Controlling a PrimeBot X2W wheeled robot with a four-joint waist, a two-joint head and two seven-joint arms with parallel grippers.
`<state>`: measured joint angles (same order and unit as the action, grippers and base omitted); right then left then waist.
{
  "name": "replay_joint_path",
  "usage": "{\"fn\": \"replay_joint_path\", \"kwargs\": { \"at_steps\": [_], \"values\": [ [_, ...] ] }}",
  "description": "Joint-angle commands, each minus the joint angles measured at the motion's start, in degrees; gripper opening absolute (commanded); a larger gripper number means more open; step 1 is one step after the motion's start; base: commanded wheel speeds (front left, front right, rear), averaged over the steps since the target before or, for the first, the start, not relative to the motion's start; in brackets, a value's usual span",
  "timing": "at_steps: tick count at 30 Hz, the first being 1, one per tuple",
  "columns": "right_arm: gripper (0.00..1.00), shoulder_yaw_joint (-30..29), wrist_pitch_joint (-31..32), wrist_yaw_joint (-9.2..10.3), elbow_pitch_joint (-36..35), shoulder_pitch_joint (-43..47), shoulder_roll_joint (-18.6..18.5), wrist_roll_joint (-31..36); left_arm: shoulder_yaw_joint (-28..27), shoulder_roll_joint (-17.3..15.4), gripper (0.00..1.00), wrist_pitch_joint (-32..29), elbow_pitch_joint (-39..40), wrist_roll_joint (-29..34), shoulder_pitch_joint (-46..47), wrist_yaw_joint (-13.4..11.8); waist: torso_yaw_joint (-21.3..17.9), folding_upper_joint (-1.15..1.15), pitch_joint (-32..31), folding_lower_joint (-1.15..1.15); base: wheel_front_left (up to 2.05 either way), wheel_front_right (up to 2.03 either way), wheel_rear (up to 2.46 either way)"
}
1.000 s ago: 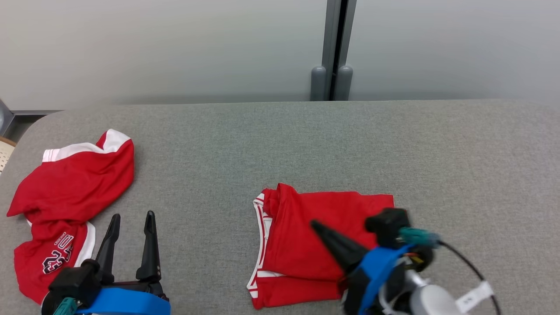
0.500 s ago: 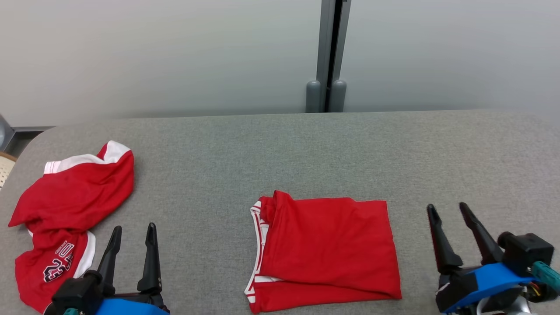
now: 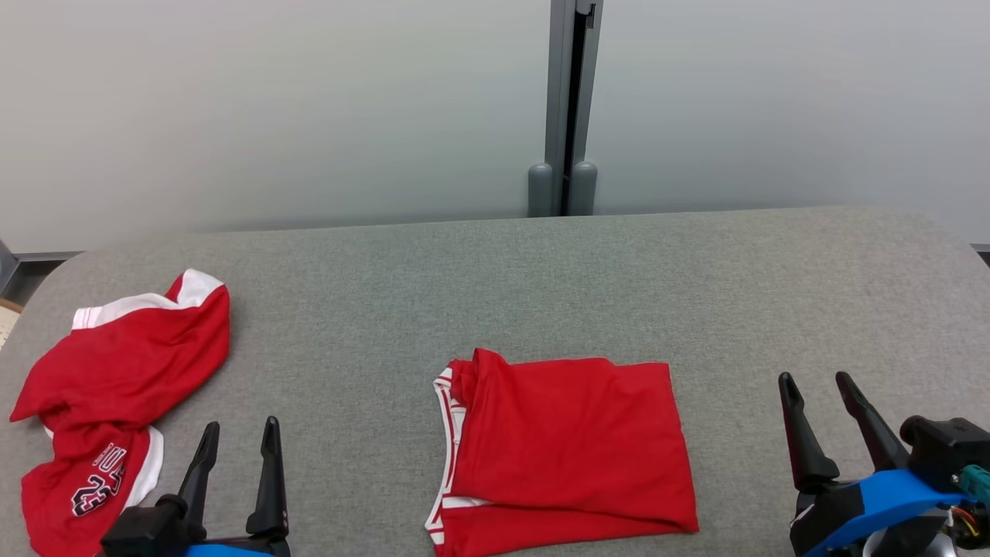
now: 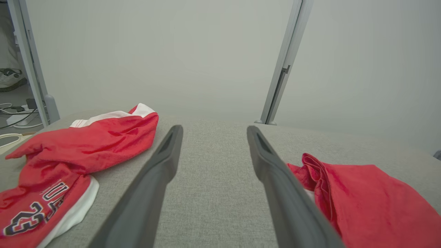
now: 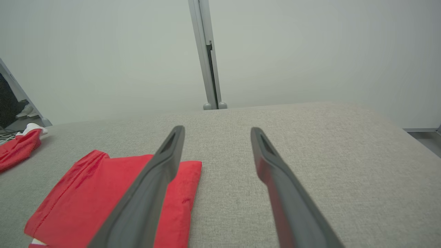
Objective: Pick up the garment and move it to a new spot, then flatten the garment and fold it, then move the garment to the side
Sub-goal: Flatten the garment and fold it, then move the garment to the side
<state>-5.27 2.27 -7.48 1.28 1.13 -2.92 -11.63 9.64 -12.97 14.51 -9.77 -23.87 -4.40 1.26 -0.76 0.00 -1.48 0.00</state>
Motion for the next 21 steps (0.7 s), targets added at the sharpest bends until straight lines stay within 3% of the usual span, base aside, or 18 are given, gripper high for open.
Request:
{"fn": "replay_joint_path", "kwargs": {
  "at_steps": [1,21],
  "values": [
    [1.0,-0.12,0.13,-0.03,0.18,0.65,0.02,0.21,-0.07,-0.28,1.0,-0.13,-0.09,-0.04,-0.37,-0.23,-0.16,0.0,-0.08,0.0,0.0,0.0,0.0],
    [1.0,0.45,1.14,-0.03,2.26,-0.8,0.03,-0.48,0.6,-0.97,1.0,-1.29,-0.35,-0.51,1.56,-1.24,0.06,0.0,0.76,0.0,0.0,0.0,0.0]
  ]
}}
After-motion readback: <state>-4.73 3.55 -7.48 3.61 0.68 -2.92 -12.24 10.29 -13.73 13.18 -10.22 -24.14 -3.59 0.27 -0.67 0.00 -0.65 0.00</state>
